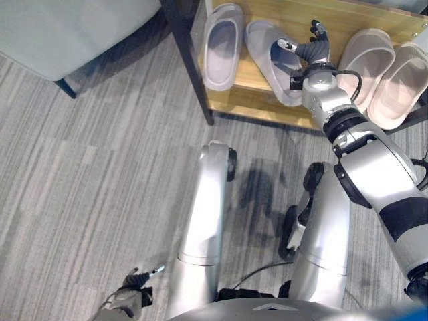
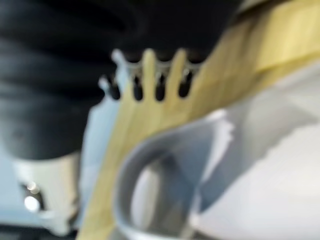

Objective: Arrange the slippers neatly on the shoe rack.

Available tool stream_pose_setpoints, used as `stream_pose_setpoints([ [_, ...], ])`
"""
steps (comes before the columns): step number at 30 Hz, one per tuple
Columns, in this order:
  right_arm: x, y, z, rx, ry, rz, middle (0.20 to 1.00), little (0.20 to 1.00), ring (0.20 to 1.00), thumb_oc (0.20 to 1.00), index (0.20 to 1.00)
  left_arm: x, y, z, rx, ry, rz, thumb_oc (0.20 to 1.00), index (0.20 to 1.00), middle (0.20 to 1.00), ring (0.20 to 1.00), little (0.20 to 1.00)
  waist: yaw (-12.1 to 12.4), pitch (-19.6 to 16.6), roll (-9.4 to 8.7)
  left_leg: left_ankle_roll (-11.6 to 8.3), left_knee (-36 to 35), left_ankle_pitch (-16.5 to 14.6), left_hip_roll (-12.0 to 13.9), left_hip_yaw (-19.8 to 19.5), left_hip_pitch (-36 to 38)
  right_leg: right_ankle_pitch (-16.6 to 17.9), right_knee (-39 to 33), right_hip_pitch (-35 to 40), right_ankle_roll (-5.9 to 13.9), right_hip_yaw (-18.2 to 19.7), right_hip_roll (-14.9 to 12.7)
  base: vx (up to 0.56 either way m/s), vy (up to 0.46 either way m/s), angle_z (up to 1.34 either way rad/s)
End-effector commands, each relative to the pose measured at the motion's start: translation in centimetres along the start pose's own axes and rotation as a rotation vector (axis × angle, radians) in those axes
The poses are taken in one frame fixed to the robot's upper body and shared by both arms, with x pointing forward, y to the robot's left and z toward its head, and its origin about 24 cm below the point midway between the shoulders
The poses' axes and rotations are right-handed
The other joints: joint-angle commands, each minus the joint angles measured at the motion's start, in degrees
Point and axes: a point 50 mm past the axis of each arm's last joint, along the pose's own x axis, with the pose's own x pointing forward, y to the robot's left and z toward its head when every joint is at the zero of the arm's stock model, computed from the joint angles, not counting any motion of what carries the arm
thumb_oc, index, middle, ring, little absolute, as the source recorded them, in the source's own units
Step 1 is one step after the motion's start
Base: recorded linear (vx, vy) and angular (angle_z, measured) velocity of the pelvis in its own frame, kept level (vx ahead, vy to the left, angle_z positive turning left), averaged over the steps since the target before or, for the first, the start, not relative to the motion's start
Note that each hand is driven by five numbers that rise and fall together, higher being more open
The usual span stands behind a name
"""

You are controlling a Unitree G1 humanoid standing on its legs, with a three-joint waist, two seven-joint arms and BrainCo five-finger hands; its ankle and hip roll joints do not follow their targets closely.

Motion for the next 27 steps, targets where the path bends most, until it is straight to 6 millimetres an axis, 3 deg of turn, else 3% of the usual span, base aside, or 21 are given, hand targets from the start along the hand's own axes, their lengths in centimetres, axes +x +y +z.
stream_pose_setpoints([
  [1, 0.2, -1.1, 5.0, 0.011, -0.244, -0.017, 1.000, 1.000, 1.000, 1.000, 1.000, -0.2, 0.3, -0.7, 0.069, -0.010, -0.013, 1.000, 1.000, 1.000, 1.000, 1.000, 2.25, 2.38, 0.29, 4.11, -5.27, -6.42, 0.11, 0.97, 6.18, 8.53, -1.19, 5.60, -6.13, 6.36, 0.44, 0.00, 0.000, 0.00],
  [5, -0.2, -1.4, 4.5, 0.065, -0.268, -0.004, 1.000, 1.000, 1.000, 1.000, 1.000, -0.2, 0.3, -0.8, 0.065, -0.011, -0.020, 1.000, 1.000, 1.000, 1.000, 1.000, 1.88, 2.38, 0.22, 4.15, -5.19, -6.34, 0.16, 1.10, 6.18, 8.45, -1.08, 5.48, -6.19, 6.43, 0.59, 0.00, -0.007, -0.01],
  [14, -1.6, -1.4, 4.1, -0.060, -0.383, 0.003, 1.000, 1.000, 1.000, 1.000, 1.000, -0.3, 1.0, -1.5, 0.069, 0.009, 0.009, 1.000, 1.000, 1.000, 1.000, 1.000, 1.02, 2.38, 0.23, 4.16, -4.29, -6.44, 0.18, 0.78, 6.18, 8.48, -0.12, 4.93, -6.07, 6.83, 1.44, 0.00, -0.016, -0.05],
  [27, -4.1, 0.7, 2.7, -0.036, -0.436, 0.119, 1.000, 1.000, 1.000, 1.000, 1.000, -0.1, 0.2, -0.2, 0.098, -0.037, -0.016, 1.000, 1.000, 1.000, 1.000, 1.000, 0.02, 2.38, 0.33, 4.12, -2.76, -6.78, 0.38, 0.86, 6.18, 8.66, 0.78, 4.67, -5.75, 7.21, 1.87, 0.00, -0.006, -0.02],
])
